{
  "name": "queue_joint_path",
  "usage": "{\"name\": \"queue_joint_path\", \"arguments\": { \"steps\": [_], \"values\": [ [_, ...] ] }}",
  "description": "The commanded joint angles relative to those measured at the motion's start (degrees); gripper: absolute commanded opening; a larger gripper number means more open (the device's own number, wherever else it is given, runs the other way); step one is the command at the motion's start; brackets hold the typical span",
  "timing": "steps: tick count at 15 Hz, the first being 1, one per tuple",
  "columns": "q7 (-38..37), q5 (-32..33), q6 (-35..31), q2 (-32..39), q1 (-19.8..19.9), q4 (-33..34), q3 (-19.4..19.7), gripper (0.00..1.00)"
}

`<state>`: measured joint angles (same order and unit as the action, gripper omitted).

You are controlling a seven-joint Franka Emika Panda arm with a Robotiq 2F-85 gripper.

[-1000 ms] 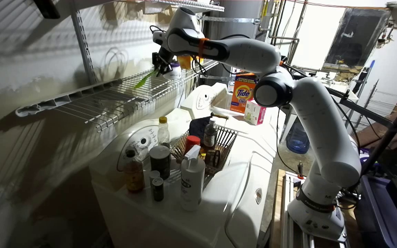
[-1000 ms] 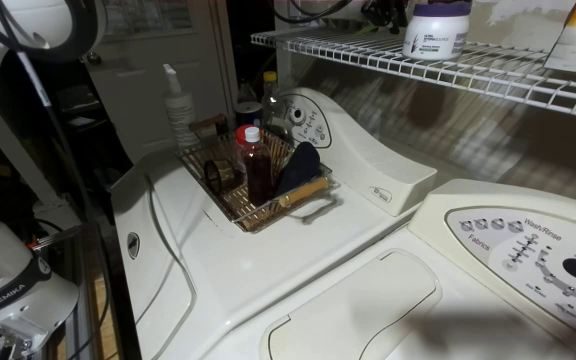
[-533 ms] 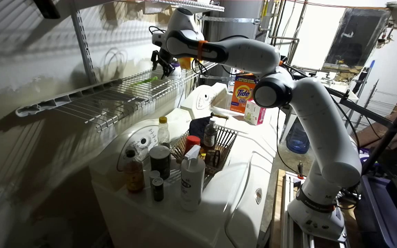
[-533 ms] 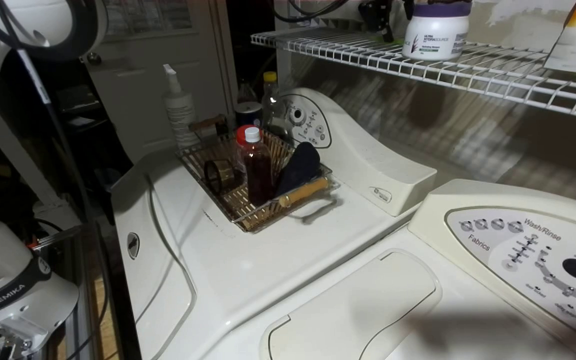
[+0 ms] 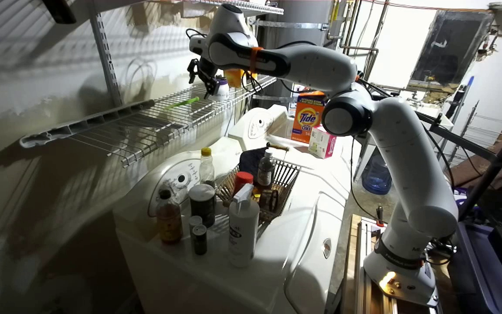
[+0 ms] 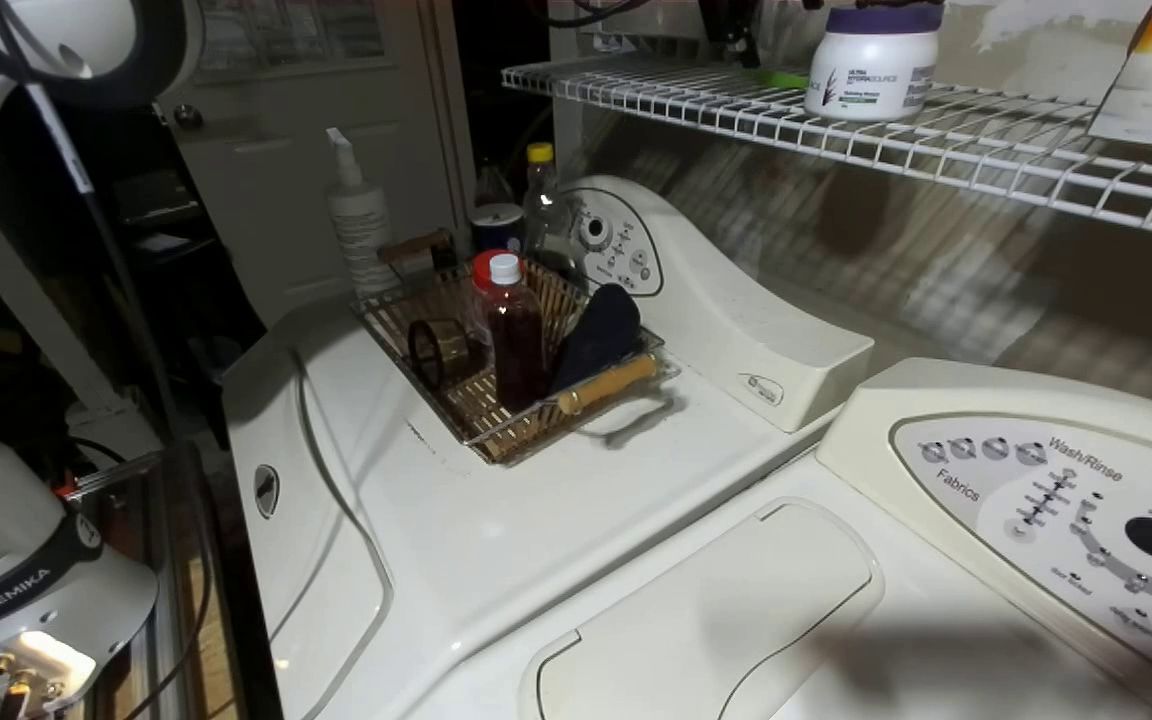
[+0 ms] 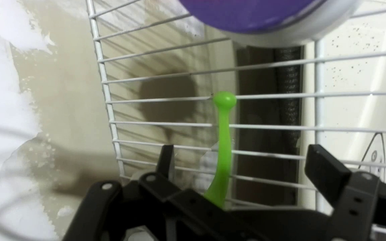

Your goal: Move the green knife on the shelf to the right.

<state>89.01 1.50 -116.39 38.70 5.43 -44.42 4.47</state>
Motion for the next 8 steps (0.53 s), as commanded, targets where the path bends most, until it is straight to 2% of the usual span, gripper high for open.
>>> {"name": "queue_joint_path", "arguments": {
  "steps": [1,4,8],
  "values": [
    [-7.89,-4.14,0.67,-3.63,-0.41,-2.44,-1.46,1.00],
    [-16.52,-6.03,-1.28,-6.27,-1.38,-4.89,-1.52,1.00],
    [-30.84,-4.49,-1.89,-10.72,-3.72,-10.31,0.20,1.00]
  ]
}}
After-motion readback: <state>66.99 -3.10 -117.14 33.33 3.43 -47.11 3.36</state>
